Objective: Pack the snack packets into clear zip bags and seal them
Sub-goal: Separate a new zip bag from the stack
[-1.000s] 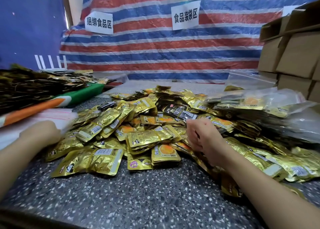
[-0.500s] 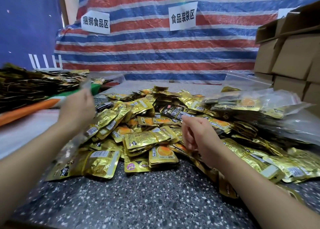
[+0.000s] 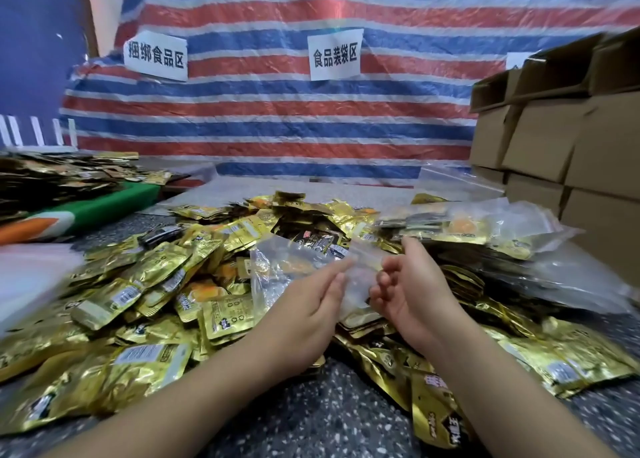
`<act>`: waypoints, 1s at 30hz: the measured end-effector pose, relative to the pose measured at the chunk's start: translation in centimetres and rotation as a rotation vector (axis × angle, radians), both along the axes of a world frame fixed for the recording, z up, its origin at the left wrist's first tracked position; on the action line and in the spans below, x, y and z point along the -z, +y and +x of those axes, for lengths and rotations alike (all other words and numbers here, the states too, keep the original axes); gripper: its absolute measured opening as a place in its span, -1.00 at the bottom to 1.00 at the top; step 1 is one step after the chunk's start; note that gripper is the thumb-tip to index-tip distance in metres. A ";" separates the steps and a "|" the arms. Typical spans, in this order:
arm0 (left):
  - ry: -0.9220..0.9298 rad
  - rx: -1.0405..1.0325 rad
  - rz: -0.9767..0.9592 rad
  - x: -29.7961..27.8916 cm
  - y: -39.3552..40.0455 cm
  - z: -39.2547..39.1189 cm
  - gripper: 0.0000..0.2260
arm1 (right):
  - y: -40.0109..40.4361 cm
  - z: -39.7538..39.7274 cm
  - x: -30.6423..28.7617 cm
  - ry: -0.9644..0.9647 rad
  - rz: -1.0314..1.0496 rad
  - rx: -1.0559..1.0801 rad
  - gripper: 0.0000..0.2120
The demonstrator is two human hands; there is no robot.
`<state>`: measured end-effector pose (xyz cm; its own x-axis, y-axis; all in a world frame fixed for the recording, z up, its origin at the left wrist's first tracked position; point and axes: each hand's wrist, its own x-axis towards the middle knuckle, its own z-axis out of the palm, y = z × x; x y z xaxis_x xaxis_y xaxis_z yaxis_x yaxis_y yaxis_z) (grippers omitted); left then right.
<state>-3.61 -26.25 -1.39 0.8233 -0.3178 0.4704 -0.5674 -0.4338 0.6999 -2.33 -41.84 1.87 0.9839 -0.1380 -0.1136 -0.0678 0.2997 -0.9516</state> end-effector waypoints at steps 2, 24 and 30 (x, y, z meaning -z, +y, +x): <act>-0.026 0.017 0.013 -0.3 0.3 -0.1 -0.46 | -0.2 0.0 -0.2 0.011 0.024 -0.012 -0.52; -0.144 0.110 0.528 -0.7 0.4 -0.7 -0.66 | -1.4 -0.4 -0.6 0.167 -0.377 -0.075 -0.63; -0.121 0.062 0.572 -0.8 1.0 -0.5 -0.60 | -1.2 -0.8 -1.0 0.167 -0.623 -0.132 -0.72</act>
